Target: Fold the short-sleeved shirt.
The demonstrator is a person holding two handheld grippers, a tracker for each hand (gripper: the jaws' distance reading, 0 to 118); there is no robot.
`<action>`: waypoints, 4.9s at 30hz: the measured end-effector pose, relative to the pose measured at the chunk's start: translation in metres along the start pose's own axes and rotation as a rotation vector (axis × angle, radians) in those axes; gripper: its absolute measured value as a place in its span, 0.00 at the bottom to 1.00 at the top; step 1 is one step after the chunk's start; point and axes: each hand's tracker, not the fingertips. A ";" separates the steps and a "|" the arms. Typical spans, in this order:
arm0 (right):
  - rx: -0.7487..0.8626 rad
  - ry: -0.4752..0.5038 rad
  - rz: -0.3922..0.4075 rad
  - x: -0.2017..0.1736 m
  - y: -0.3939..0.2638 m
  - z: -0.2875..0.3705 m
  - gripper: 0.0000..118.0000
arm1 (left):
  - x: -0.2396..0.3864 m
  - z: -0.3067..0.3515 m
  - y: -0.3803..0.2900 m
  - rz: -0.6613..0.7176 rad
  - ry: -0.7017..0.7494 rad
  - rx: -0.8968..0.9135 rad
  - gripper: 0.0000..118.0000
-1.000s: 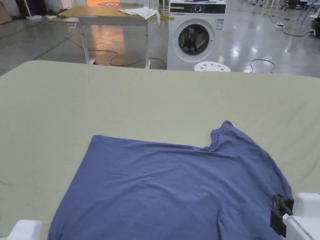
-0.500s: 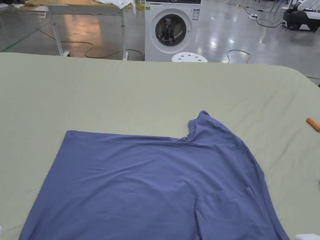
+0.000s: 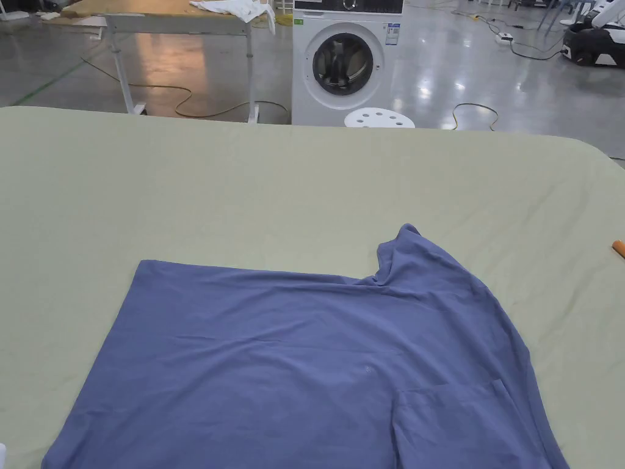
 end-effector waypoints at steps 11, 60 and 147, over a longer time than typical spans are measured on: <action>0.155 0.013 -0.052 0.011 0.090 -0.001 0.08 | 0.000 0.010 0.080 0.033 -0.042 0.246 0.02; 0.670 -0.103 -0.060 -0.071 0.122 -0.019 0.02 | 0.038 -0.018 0.098 -0.029 0.095 0.509 0.00; 0.245 -0.143 0.033 -0.011 0.078 0.025 0.55 | 0.013 -0.014 0.036 -0.028 0.049 0.262 0.48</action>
